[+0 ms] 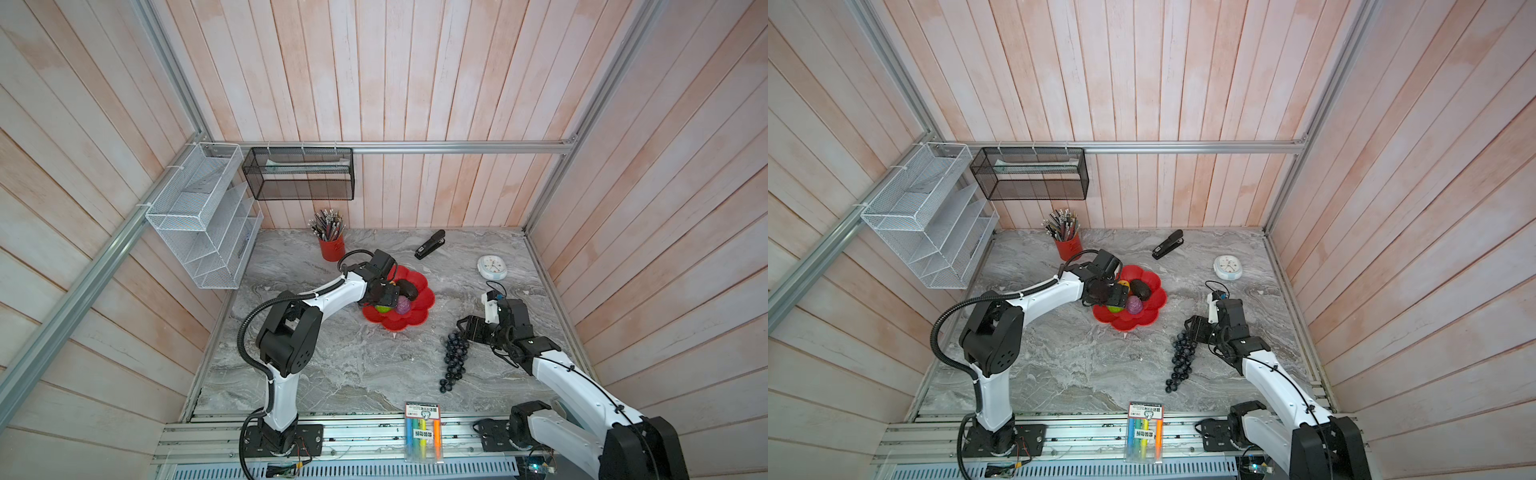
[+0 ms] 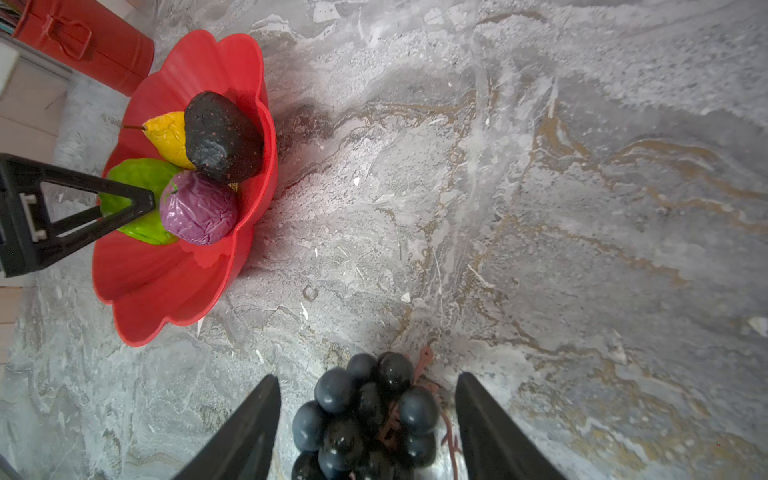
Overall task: Place and organize the fake fruits in the fruit bowl
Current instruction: 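Release the green fruit into the bowl while the right gripper reaches for grapes, then close the right gripper on the stem of the dark grapes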
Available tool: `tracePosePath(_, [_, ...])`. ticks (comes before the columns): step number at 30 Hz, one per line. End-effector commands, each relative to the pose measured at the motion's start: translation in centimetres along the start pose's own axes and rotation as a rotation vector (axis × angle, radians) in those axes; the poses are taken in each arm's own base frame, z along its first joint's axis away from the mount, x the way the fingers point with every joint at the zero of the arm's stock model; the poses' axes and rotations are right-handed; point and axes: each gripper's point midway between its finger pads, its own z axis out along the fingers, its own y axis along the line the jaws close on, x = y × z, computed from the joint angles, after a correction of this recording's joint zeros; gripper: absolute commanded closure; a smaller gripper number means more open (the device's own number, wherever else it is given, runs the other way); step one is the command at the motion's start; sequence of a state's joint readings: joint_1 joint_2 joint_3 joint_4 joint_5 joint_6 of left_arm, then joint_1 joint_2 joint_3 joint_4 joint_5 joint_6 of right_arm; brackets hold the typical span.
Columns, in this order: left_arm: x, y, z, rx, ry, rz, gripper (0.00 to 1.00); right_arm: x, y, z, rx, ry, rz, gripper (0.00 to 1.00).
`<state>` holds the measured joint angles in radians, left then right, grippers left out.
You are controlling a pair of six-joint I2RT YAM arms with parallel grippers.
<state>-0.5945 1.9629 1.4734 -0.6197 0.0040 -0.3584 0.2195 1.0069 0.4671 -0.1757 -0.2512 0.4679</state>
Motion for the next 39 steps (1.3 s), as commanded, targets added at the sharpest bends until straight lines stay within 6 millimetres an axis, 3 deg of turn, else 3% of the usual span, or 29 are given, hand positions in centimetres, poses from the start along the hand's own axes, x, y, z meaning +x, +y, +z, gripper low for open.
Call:
tracePosePath(1, [-1.1,-0.3,-3.3,0.03,-0.07,0.003,0.11,0.2,-0.3,-0.4,-0.033,-0.015,0.074,0.31])
tracePosePath(7, [-0.4,0.0,-5.8,0.042,-0.12,-0.01,0.11,1.1,-1.2,-0.7,-0.064,-0.014,0.172,0.35])
tracePosePath(16, [-0.1,0.6,-8.3,0.042,-0.188,-0.034,0.11,2.1,-0.2,0.2,-0.13,0.064,0.157,0.54])
tracePosePath(21, [-0.3,0.6,-9.5,0.06,-0.229,-0.045,0.11,2.6,-1.3,0.5,-0.071,0.094,0.167,0.54])
tracePosePath(27, [-0.3,0.9,-9.6,0.051,-0.236,-0.041,0.11,1.8,-2.8,-0.1,-0.023,0.029,0.22,0.5])
tracePosePath(34, [0.2,1.5,-9.1,0.063,-0.227,-0.064,0.11,3.4,-3.2,0.1,-0.053,0.061,0.277,0.48])
tracePosePath(39, [0.3,1.4,-9.2,0.071,-0.225,-0.069,0.11,4.1,-3.7,0.5,-0.12,0.056,0.362,0.53])
